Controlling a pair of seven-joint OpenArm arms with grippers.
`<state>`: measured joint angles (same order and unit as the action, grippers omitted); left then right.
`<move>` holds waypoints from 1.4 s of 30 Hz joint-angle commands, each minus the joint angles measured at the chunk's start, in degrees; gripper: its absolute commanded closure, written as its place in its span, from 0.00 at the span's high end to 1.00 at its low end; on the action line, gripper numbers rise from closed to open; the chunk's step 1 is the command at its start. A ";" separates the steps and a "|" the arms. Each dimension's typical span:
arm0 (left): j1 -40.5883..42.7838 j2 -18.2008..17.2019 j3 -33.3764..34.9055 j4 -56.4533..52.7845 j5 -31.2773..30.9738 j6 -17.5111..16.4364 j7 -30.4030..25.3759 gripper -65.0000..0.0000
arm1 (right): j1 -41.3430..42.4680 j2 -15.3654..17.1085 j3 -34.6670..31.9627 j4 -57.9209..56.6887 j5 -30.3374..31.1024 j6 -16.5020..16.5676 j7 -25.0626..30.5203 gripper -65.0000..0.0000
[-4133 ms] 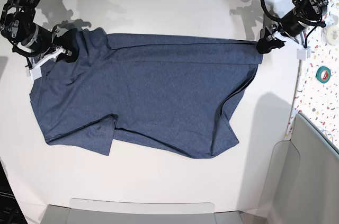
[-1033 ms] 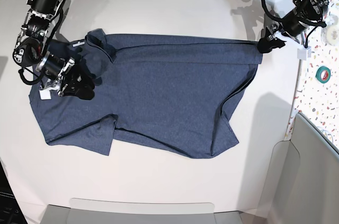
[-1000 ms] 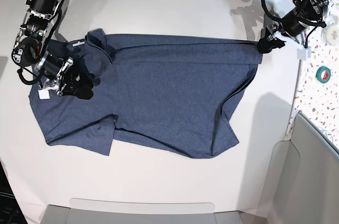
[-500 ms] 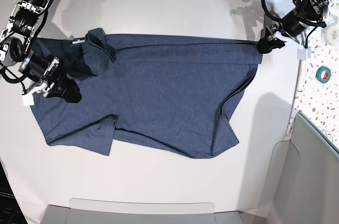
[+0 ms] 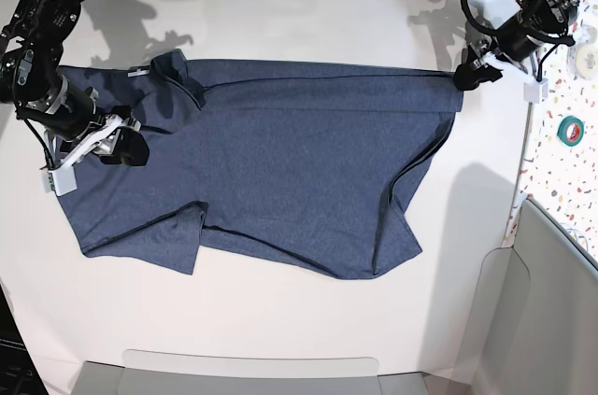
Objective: Layout the t-shirt on the table in an organized manner, then fold the t-shirt properly
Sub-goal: 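Grasp the collar edge with the right gripper near the middle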
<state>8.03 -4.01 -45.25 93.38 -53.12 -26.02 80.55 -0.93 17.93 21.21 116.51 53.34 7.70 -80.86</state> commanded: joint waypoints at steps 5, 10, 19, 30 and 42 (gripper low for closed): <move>-0.69 -0.52 0.55 0.90 -1.60 -0.22 -0.55 0.35 | 0.97 1.28 -10.62 1.16 -7.50 -0.10 0.86 0.42; -0.52 -0.87 1.87 0.90 -1.60 -0.22 -0.55 0.35 | 1.85 2.59 -29.08 1.16 -24.81 -0.19 6.35 0.42; -0.52 -0.87 1.87 0.90 -1.51 -0.22 -0.55 0.35 | 2.64 3.91 -60.11 1.16 -60.59 -8.72 8.90 0.42; -0.78 -0.96 1.78 0.90 -1.51 -0.22 -0.55 0.35 | -5.88 3.65 -64.68 1.16 -88.02 -11.09 8.73 0.42; -0.87 -0.96 1.78 0.90 -1.51 -0.22 -0.55 0.35 | -10.46 2.15 -64.60 -0.07 -98.05 -11.18 9.08 0.42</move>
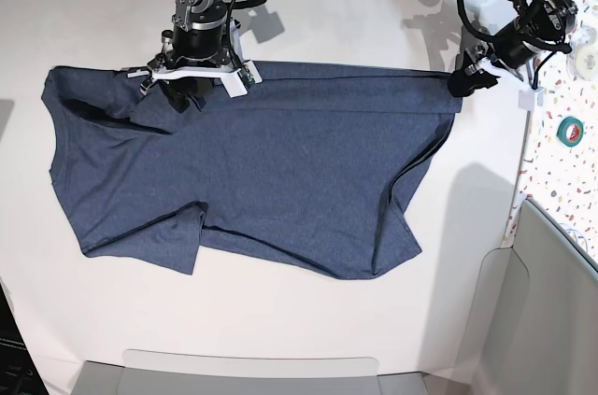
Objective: Layout the t-shirt on the table in an organized manner, then fold the t-shirt properly
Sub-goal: 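Grasp the collar edge with the right gripper near the middle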
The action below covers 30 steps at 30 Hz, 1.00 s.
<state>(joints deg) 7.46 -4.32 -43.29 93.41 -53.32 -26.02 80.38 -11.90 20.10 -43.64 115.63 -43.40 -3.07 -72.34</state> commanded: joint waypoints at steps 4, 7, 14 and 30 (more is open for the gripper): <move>-0.21 -0.56 -0.18 0.88 -1.32 -0.22 -0.38 0.35 | 0.69 -1.06 0.25 -0.60 -1.22 -0.40 0.64 0.42; -0.12 -0.56 -0.18 0.88 -1.32 -0.22 -0.38 0.35 | 0.69 -0.98 0.25 -1.74 -1.22 -0.40 0.64 0.42; -0.04 -0.56 -0.18 0.88 -1.32 -0.22 -0.38 0.35 | 0.16 -0.62 2.27 -2.10 -1.22 -0.40 0.64 0.42; -0.04 -0.56 -0.18 0.88 -1.32 -0.22 -0.38 0.35 | -0.45 -0.98 3.33 -2.10 -1.22 -0.31 1.96 0.42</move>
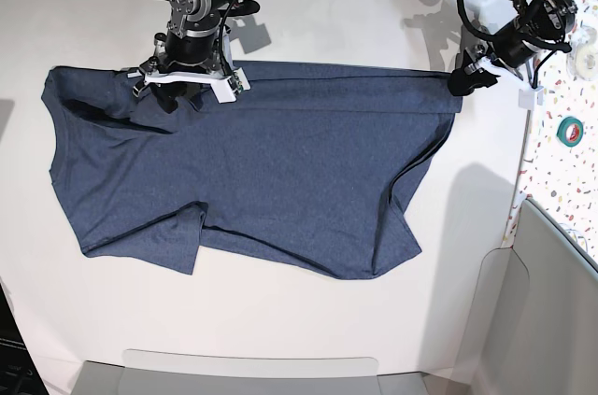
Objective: Layout the t-shirt on the table in an organized manner, then fold the t-shirt properly
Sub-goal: 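Grasp the collar edge with the right gripper near the middle, then drag the grasped collar edge with the right gripper away from the left gripper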
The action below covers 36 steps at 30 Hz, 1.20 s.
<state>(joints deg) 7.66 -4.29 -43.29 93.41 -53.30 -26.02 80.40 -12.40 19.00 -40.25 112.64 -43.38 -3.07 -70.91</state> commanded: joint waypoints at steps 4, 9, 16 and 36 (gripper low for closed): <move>-0.23 -0.58 -0.18 0.88 -1.34 -0.22 -0.40 0.35 | -0.65 0.03 0.03 0.90 0.52 -0.05 1.51 0.42; -0.41 -0.58 -0.18 0.88 -1.34 -0.22 -0.40 0.35 | -0.12 0.29 0.47 0.90 8.17 -0.23 1.51 0.42; -0.50 -0.58 -0.18 0.88 -1.34 -0.22 -0.40 0.35 | 0.32 0.56 0.65 0.81 8.69 -0.49 1.51 0.42; -0.50 -0.67 -0.18 0.88 -1.34 -0.22 -0.40 0.35 | 0.49 -0.15 6.01 -4.73 8.87 -0.49 3.88 0.07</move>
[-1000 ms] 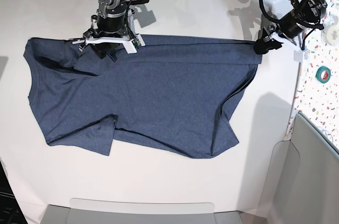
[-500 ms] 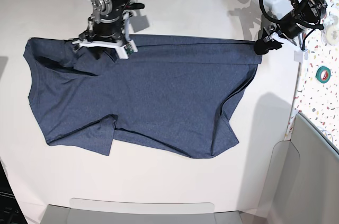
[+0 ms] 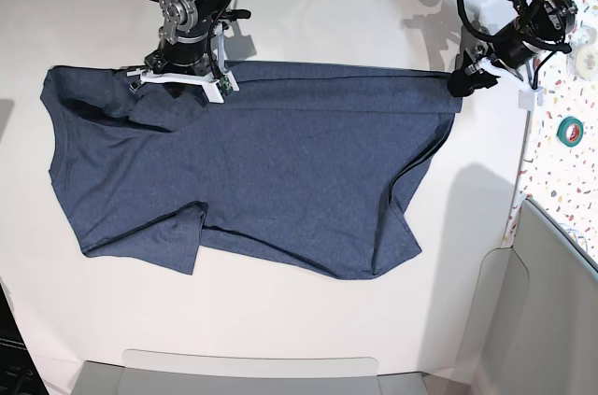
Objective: Layout the t-shirt on the table in an organized manner, then fold the t-shirt properly
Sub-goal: 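Drag the grasped collar edge with the right gripper away from the left gripper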
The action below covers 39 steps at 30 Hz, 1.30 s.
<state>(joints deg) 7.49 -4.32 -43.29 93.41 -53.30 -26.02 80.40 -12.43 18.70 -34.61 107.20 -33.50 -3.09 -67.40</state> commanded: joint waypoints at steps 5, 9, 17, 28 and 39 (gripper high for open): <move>-0.32 -0.65 -0.18 0.88 -1.34 -0.22 -0.40 0.35 | 1.30 -2.30 3.62 0.63 -1.01 -0.47 0.63 0.01; -0.23 -0.65 -0.18 0.88 -1.34 -0.22 -0.40 0.35 | 4.21 -4.06 4.32 1.07 -1.01 -0.47 0.63 0.04; -0.23 -0.65 -0.18 0.88 -1.34 -0.22 -0.40 0.35 | 8.87 -8.72 4.32 0.54 -0.75 -0.47 0.54 0.04; -0.32 -0.65 -0.18 0.88 -1.34 -0.22 -0.40 0.35 | 14.67 -12.76 4.41 -7.46 -0.66 -0.47 0.63 0.05; -0.32 -0.65 -0.18 0.88 -1.34 -0.22 -0.40 0.35 | 16.25 -13.12 7.14 -9.04 -1.01 -0.47 0.63 0.46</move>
<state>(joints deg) 7.49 -4.32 -43.29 93.41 -53.32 -26.02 80.40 2.76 5.67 -27.64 96.82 -33.26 -3.25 -67.64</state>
